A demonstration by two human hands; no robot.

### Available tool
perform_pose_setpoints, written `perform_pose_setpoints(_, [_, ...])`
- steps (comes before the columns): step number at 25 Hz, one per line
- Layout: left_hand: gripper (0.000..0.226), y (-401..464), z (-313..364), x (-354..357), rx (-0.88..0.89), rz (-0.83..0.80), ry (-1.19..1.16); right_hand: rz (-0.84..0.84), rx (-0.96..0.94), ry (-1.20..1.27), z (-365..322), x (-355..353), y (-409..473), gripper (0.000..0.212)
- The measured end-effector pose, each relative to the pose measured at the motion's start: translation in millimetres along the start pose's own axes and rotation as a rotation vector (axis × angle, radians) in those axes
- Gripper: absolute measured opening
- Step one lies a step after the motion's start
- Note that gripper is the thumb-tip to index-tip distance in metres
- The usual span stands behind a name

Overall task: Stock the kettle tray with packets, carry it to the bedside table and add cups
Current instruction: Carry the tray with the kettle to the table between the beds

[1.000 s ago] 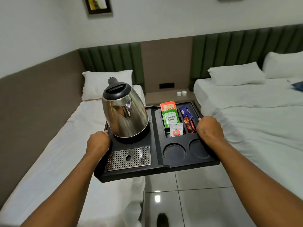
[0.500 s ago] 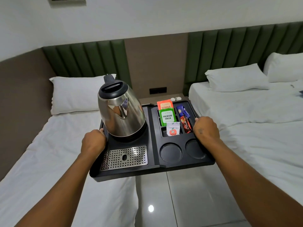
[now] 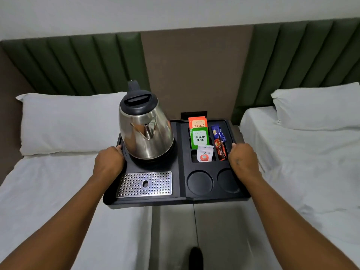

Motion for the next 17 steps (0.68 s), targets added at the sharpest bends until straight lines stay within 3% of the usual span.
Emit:
perform_pose_setpoints(7, [0.051,187.7,57.6,109.6,-0.048,-0.051,-0.015,-0.090,0.022,-0.017,-28.0,126.0,190.6,0.044])
perform_pose_setpoints(10, [0.050,267.4,75.9,180.5,-0.027,-0.075,0.002,-0.110,0.087,-0.064,-22.6,195.1,263.6,0.041])
perform_pose_setpoints(13, [0.047,342.8,84.8,258.4,0.003,-0.126,0.034,-0.257,0.176,-0.107,-9.5,278.2,329.6,0.043])
perform_pose_setpoints(17, [0.035,416.8,69.7,378.7,-0.032,-0.210,0.102,-0.305,0.145,-0.123,17.4,394.1,392.7,0.041])
Point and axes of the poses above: each hand's wrist, its own y-axis towards the middle knuckle, its own x-axis out of the palm, z = x × y, the point moved 6 cm from there along y, towards the middle knuckle, and after that the axes turned 1 degree about x, right-handed, at the moved point
